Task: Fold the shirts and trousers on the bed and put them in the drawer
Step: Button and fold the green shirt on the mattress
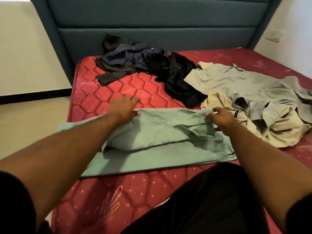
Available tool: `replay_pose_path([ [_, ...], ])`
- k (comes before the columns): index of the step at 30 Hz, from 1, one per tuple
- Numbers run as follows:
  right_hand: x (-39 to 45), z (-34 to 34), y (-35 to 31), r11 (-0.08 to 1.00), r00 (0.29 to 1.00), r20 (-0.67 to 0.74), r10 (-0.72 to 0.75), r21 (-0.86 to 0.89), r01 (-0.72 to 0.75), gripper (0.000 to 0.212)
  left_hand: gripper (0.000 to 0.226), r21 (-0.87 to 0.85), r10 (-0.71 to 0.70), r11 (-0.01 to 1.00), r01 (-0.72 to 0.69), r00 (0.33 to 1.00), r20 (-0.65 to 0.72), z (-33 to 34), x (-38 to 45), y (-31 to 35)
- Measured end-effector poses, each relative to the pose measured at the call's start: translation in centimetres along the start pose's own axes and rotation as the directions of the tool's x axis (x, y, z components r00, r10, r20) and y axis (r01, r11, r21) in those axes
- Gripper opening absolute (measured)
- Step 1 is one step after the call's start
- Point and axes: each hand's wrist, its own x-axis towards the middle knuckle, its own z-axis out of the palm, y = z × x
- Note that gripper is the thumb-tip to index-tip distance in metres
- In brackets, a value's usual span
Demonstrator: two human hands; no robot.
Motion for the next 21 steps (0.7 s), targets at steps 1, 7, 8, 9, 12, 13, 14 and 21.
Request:
replay_pose_path([
  [1, 1.4, 0.4, 1.0, 0.997, 0.999, 0.004, 0.041, -0.07, -0.04, 0.027, 0.051, 0.015, 0.021, 1.0, -0.021, 1.0, 0.016, 1.3, 0.9, 1.2],
  [7, 3.4, 1.0, 5.3, 0.978, 0.973, 0.104, 0.205, 0.014, -0.208, 0.039, 0.055, -0.142, 0.308, 0.948, -0.285, 0.933, 0.187, 9.4, 1.3, 7.8],
  [8, 3.1, 0.5, 5.6, 0.957, 0.956, 0.165, 0.242, 0.122, -0.263, 0.044, 0.062, -0.175, 0.316, 0.943, -0.282, 0.925, 0.212, 10.1, 1.4, 8.4],
  [9, 2.9, -0.1, 5.9, 0.936, 0.941, 0.24, 0.24, 0.199, -0.29, 0.05, 0.07, -0.205, 0.321, 0.939, -0.275, 0.916, 0.243, 10.9, 1.6, 9.0],
  [12, 2.7, -2.0, 7.0, 0.937, 0.9, 0.423, 0.101, 0.262, -0.229, 0.073, 0.09, -0.237, 0.336, 0.933, -0.271, 0.894, 0.297, 12.8, 1.3, 9.8],
  [13, 2.8, -2.3, 7.6, 0.942, 0.883, 0.461, 0.087, 0.25, -0.223, 0.078, 0.094, -0.23, 0.333, 0.935, -0.271, 0.891, 0.308, 13.4, 1.0, 9.8],
  [14, 2.8, -2.2, 8.0, 0.945, 0.874, 0.477, 0.098, 0.23, -0.232, 0.078, 0.096, -0.212, 0.33, 0.938, -0.273, 0.889, 0.317, 13.9, 0.7, 9.9],
  [21, 3.0, -1.2, 6.2, 0.954, 0.989, 0.062, 0.138, 0.26, -0.149, 0.016, 0.086, -0.239, 0.336, 0.926, -0.292, 0.925, 0.174, 12.3, 0.2, 10.9],
])
